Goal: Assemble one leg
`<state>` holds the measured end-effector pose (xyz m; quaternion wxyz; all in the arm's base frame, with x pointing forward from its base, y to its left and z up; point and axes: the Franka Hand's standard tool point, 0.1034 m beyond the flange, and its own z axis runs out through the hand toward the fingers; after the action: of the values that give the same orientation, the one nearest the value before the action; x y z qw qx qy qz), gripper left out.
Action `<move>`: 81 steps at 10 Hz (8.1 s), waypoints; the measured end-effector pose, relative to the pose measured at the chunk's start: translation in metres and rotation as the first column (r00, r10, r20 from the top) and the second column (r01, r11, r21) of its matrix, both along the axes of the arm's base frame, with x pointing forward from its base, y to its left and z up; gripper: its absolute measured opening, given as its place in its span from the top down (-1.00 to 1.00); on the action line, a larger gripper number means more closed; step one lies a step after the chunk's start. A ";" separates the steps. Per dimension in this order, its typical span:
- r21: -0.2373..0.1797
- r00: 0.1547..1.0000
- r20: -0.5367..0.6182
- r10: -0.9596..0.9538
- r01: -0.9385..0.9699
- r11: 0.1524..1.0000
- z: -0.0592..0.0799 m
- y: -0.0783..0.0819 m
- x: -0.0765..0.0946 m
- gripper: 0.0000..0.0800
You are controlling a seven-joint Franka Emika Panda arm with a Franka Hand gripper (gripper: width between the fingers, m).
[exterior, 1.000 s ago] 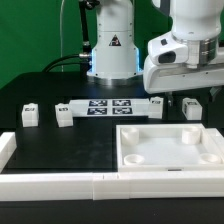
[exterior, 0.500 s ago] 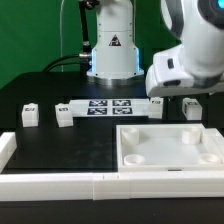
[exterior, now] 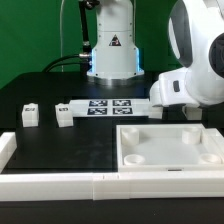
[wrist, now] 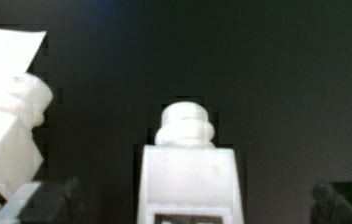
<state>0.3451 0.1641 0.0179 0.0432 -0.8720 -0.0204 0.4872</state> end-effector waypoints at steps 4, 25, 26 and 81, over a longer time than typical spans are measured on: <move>-0.004 0.999 0.032 -0.008 0.008 1.000 -0.012 -0.002 -0.010 -0.62; -0.007 0.961 0.275 -0.019 0.022 1.000 0.048 -0.007 0.028 0.27; -0.009 0.934 0.357 -0.023 0.028 1.000 0.051 -0.010 0.027 0.27; 0.044 0.118 0.993 -0.027 -0.148 0.988 0.029 -0.049 0.264 0.27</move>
Offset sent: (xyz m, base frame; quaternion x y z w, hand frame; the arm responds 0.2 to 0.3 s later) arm -0.0135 -0.0054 -0.0189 -0.0032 0.0351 0.0075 0.9994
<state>0.6087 0.1154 0.0467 0.0563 -0.9687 -0.1112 -0.2147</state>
